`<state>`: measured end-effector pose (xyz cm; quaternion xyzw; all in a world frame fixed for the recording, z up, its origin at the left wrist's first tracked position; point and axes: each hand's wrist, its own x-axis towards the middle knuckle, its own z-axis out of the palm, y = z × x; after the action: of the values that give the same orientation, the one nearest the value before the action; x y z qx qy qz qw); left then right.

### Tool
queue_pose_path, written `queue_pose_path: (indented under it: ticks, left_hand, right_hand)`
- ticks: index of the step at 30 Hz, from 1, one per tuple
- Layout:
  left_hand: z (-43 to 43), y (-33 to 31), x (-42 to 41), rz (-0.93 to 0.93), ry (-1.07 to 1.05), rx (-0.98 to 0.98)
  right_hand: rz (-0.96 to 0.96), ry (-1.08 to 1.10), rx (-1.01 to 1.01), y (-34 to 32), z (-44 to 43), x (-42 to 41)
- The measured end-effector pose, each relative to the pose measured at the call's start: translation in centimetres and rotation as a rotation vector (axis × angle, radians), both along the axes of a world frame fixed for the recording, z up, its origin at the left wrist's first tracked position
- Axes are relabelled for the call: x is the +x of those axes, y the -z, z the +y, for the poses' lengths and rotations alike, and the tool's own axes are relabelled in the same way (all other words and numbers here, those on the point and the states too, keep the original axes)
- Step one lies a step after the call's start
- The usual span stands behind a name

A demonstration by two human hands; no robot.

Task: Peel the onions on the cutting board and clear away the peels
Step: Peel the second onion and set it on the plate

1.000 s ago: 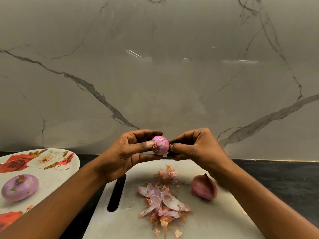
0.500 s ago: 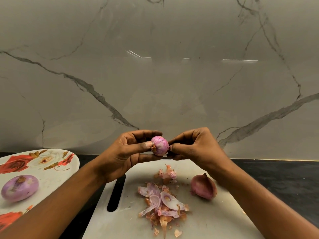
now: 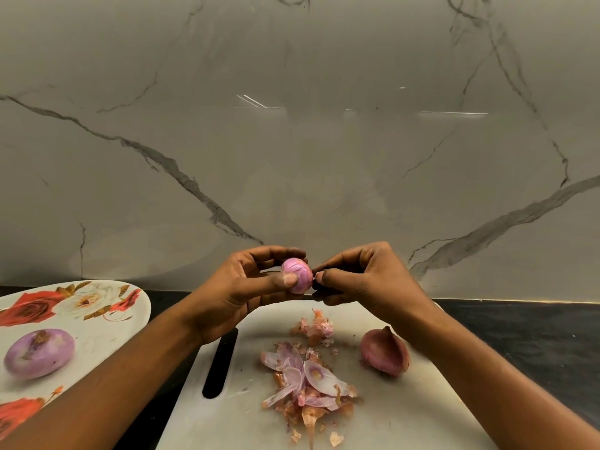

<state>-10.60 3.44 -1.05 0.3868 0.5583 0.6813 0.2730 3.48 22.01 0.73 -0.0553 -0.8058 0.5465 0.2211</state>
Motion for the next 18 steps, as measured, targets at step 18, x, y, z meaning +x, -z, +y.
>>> queue_pose_path:
  ticks: [18]
  left_hand:
    - [-0.05, 0.38, -0.24, 0.282, -0.077, -0.031]
  right_hand:
    - [-0.075, 0.002, 0.123, 0.04, -0.49, 0.31]
